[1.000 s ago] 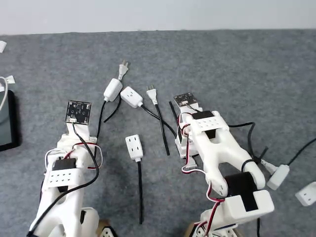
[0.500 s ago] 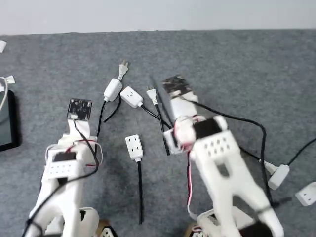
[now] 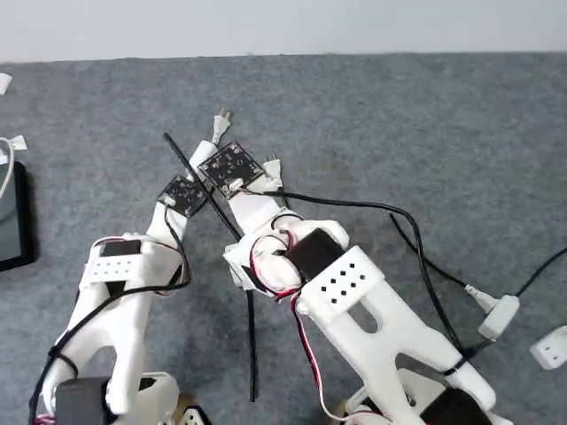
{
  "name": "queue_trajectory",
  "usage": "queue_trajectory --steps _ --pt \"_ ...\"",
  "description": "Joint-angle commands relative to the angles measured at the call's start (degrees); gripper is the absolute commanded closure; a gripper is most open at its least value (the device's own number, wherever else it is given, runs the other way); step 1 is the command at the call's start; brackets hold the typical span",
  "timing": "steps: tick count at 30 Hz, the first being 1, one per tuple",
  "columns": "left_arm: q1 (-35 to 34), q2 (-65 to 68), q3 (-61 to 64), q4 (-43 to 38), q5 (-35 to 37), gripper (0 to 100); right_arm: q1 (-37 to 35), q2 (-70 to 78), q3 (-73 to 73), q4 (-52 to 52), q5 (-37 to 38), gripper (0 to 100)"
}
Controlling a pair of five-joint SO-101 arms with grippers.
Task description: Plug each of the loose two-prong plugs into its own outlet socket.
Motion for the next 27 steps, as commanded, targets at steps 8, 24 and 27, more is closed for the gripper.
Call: queue_trajectory --steps 8,24,27 --pt "0.8 -2.9 0.2 0.4 -1.0 98 -0.5 0.0 -3.3 -1.2 -1.6 99.1" --pt "2.0 -2.9 0.4 0.7 -2.7 98 -2.0 0.4 -3.3 -1.3 -1.7 99.1" --pt "2.1 -2.9 0.5 1.6 -5.6 98 -2.2 0.9 -1.1 -5.1 -1.5 99.1"
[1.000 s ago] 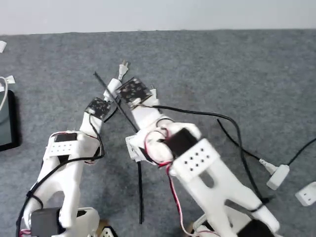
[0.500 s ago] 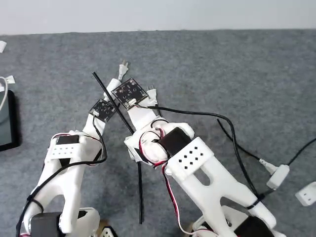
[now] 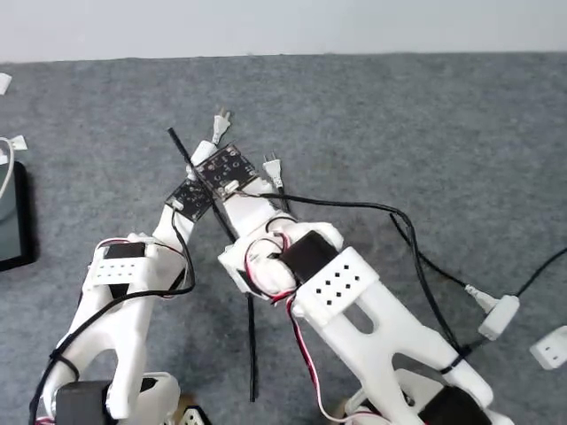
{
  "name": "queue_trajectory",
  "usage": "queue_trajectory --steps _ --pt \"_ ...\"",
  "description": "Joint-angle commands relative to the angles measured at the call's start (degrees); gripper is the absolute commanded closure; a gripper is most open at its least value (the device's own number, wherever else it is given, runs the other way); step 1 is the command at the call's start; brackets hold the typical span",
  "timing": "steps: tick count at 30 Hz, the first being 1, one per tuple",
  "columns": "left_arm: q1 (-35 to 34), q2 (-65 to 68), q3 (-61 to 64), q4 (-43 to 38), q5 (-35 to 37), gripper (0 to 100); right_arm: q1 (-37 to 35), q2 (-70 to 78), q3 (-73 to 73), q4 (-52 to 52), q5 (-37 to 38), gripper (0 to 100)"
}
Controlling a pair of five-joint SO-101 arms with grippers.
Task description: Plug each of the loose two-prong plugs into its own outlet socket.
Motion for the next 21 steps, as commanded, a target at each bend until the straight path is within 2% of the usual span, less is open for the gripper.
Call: queue_trajectory --steps 1,9,13,16,21 --pt "0.9 -1.8 -0.2 1.9 -3.3 98 -0.5 0.2 0.0 -5.3 -0.2 99.1" --pt "3.8 -10.3 6.9 1.6 -7.6 99 -0.2 0.4 2.1 -8.5 -0.1 99.1" --pt "4.1 -13.9 9.4 -1.2 -7.1 99 -0.2 0.4 2.1 -8.4 -0.1 99.1" --pt "3.7 -13.2 9.4 -4.8 -0.6 99 0.0 0.5 2.2 -8.7 -0.1 99.1" --pt "-3.2 -12.5 9.4 -15.4 15.7 99 2.0 1.2 3.8 -12.3 -0.1 99.1"
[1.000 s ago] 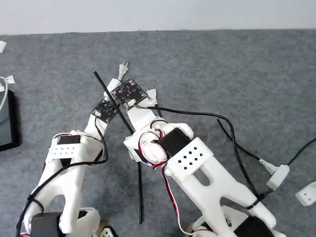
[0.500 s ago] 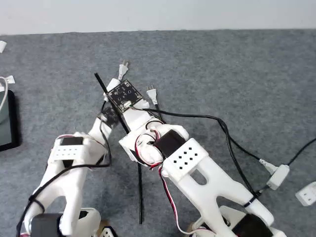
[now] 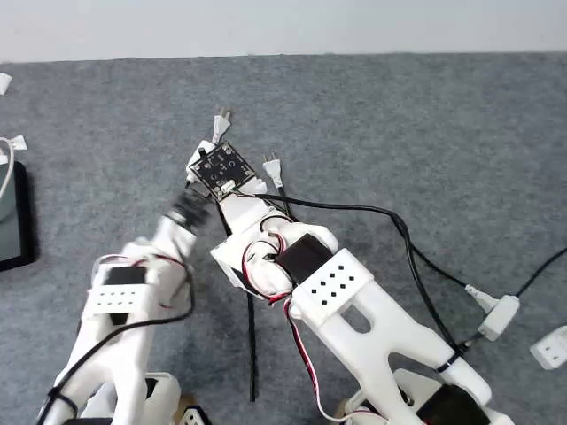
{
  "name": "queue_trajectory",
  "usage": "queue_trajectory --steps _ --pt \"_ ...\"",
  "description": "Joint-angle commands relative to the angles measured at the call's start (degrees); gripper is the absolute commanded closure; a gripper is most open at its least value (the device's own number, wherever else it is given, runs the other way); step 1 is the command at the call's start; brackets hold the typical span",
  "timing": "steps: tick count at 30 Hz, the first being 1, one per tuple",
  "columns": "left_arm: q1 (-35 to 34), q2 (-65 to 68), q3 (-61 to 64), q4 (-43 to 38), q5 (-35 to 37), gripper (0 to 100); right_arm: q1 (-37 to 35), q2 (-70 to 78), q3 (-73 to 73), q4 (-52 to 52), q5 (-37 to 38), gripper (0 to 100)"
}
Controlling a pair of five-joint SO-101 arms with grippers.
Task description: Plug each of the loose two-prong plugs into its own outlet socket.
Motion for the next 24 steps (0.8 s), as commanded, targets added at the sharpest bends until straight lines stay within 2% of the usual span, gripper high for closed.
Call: queue_trajectory --steps 1,10,24 --pt "-3.2 -0.7 -0.5 -6.8 12.0 99 2.5 1.5 0.8 -4.9 0.0 99.1" --pt "-3.4 -0.7 -0.5 -6.9 11.0 98 5.1 11.5 1.1 -15.3 5.4 99.1" --pt "-3.4 -0.7 -0.4 -6.8 10.9 98 5.2 12.8 2.4 -17.2 6.1 99.1"
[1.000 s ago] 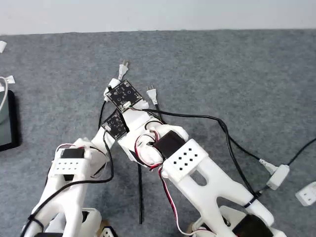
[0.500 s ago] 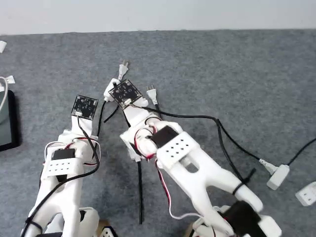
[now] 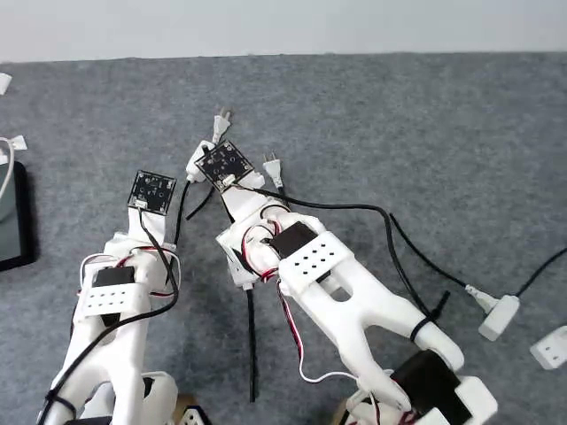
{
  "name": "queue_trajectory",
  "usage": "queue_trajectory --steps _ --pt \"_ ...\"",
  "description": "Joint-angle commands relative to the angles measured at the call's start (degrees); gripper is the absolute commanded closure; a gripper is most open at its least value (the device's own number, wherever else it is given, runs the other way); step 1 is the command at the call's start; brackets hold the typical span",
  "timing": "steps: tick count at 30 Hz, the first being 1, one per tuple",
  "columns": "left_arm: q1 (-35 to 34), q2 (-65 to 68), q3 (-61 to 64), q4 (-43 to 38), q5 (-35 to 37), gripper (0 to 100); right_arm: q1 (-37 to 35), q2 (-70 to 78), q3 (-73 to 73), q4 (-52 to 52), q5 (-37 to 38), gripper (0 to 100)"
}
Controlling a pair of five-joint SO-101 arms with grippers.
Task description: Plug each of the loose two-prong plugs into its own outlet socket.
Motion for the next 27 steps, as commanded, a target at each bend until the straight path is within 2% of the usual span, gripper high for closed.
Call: queue_trajectory --steps 1,14,23,27 --pt "-0.3 -0.7 -0.4 -1.4 -0.1 98 0.7 -0.3 0.8 -2.8 0.9 99.1" --pt "-0.1 -0.7 -0.5 -0.3 -0.2 98 0.6 -0.3 3.6 -8.2 2.5 99.1" --pt "-0.1 -0.7 -0.5 -0.3 -0.2 98 0.7 1.3 3.8 -8.2 2.6 99.1" --pt "-0.1 -0.7 -0.5 -0.3 -0.2 98 0.7 3.4 3.8 -8.1 4.9 99.1"
